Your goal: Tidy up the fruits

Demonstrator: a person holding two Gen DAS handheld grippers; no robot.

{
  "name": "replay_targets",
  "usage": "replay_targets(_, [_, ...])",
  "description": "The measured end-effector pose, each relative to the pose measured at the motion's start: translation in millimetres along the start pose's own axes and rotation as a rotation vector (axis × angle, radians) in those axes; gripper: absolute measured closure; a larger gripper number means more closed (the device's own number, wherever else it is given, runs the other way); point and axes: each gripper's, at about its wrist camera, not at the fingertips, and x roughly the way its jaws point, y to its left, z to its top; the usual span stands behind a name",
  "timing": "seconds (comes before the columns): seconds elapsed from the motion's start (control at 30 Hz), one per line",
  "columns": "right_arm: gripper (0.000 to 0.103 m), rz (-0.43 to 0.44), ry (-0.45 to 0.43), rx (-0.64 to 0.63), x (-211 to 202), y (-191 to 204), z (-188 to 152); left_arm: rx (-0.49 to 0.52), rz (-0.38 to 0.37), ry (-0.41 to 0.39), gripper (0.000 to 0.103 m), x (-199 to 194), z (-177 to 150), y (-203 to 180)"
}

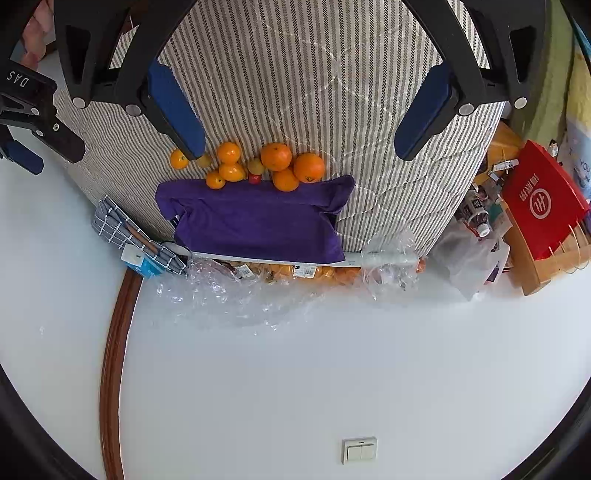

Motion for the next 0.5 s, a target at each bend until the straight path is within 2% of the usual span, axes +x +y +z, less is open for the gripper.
replay_targets(0.5, [0.0, 0.009, 0.009, 0.019, 1.2, -2.7, -1.2, -0.004, -0.005, 0.004, 0.0, -2.0, -0.3, -0.5])
